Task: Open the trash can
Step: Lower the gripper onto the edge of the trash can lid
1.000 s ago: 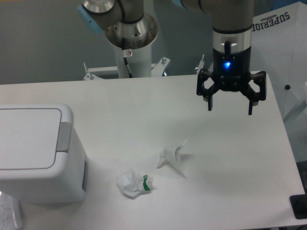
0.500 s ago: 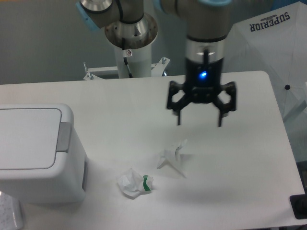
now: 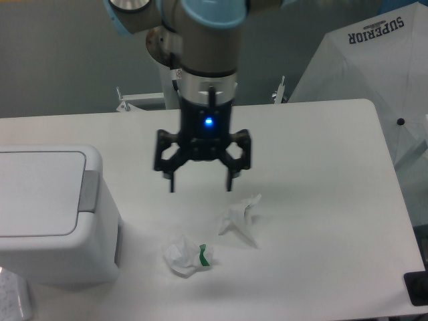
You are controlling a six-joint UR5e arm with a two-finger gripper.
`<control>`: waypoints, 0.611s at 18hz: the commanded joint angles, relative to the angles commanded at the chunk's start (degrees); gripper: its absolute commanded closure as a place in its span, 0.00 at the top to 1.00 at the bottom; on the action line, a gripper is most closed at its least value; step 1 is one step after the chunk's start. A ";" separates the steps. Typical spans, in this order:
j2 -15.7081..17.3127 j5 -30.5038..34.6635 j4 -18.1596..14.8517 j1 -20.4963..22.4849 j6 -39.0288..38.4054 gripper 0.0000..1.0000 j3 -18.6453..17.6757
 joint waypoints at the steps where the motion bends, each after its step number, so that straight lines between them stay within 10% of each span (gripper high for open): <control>1: -0.09 -0.79 0.53 -0.27 -0.88 1.00 -0.17; 11: -0.35 -3.26 0.89 -4.57 -1.42 1.00 -1.05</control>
